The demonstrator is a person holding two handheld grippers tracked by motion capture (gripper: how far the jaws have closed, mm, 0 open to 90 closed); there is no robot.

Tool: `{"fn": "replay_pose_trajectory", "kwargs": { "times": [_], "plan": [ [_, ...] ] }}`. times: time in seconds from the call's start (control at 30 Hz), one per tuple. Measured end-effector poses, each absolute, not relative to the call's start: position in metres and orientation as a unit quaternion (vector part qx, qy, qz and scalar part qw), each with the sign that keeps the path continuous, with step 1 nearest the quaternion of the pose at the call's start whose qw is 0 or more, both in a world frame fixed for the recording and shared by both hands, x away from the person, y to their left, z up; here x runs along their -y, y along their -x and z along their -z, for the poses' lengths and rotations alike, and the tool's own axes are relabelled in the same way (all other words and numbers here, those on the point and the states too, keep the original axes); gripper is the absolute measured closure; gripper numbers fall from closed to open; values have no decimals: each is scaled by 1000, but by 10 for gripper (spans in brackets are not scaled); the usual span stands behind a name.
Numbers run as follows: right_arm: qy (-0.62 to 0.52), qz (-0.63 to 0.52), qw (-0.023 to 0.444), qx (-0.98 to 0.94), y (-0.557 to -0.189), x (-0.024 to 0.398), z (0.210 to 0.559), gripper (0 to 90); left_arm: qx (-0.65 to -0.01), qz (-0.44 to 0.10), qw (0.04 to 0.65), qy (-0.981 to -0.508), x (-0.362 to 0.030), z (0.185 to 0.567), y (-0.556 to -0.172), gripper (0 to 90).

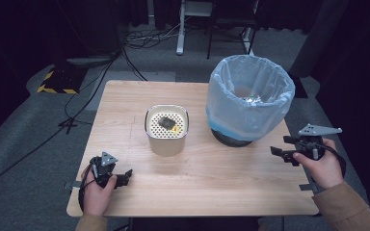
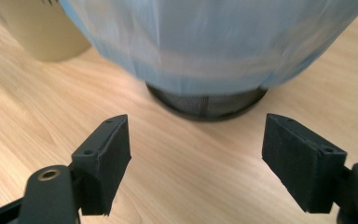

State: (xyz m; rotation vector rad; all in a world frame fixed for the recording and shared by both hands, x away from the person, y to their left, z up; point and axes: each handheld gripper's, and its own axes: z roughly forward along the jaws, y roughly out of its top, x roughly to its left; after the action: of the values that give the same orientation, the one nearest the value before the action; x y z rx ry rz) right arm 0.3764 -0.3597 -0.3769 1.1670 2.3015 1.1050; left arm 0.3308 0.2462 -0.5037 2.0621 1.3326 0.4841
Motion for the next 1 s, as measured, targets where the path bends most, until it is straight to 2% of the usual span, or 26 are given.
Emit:
{"fn": "replay_pose_trajectory", "kwargs": {
  "times": [0.73, 1.0],
  "plan": [
    [-423, -369, 130, -817, -369, 352, 464, 212, -505, -185, 314, -782, -246, 504, -331, 96],
    [-410, -379, 146, -816, -365, 347, 489, 198, -506, -185, 314, -782, -246, 504, -331, 96]
  ]
}}
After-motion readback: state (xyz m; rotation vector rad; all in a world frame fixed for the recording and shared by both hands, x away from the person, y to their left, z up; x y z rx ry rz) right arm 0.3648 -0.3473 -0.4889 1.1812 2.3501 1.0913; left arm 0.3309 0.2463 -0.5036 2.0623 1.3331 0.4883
